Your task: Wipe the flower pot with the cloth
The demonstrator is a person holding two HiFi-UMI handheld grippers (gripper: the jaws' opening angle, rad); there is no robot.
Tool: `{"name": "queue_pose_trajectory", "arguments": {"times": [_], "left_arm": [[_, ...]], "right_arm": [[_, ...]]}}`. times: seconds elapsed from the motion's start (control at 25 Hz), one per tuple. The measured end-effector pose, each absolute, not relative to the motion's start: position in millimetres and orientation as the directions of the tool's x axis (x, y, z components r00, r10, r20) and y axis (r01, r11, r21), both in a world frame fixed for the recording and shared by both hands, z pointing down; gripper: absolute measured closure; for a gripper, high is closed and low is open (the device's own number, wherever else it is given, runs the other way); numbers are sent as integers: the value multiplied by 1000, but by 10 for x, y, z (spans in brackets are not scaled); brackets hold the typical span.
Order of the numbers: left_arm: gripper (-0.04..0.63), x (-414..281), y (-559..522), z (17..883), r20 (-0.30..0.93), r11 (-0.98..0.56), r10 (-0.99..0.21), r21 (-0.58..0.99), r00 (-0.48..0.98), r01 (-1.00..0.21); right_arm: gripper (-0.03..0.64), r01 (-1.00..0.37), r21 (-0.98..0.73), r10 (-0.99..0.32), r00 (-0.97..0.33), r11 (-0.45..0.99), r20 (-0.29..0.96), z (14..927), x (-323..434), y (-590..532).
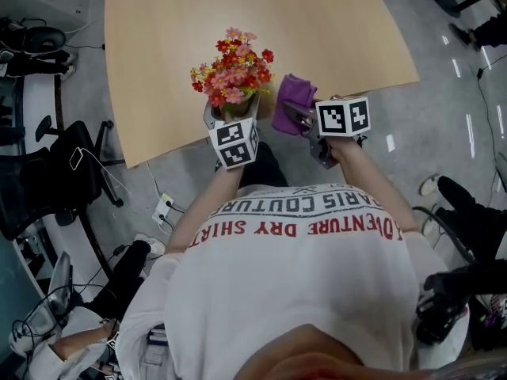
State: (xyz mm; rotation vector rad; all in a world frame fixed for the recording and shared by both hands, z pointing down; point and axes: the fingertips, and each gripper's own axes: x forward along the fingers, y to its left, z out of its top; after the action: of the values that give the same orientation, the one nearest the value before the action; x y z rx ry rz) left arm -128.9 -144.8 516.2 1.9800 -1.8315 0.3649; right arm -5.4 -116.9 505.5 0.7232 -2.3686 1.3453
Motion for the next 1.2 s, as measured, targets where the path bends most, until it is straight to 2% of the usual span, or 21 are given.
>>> {"name": "queue_pose_trajectory", "arguments": {"times": [0.32, 0.72, 1.2], "left_arm": [[149, -1282, -1401, 5123, 443, -224, -860, 121, 254, -967], [149, -1299, -1290, 5098, 462, -516, -726, 121, 508, -848], [149, -1280, -1349, 5166, 467, -551, -702, 122, 538, -825]], "right_arm": [[558, -533, -719, -248, -845, 445, 473, 4950, -176, -1171], [557, -468, -759, -207, -883, 453, 421, 4841, -512, -1236], [557, -464, -767, -182, -885, 443, 429, 5027, -649, -1434]]}}
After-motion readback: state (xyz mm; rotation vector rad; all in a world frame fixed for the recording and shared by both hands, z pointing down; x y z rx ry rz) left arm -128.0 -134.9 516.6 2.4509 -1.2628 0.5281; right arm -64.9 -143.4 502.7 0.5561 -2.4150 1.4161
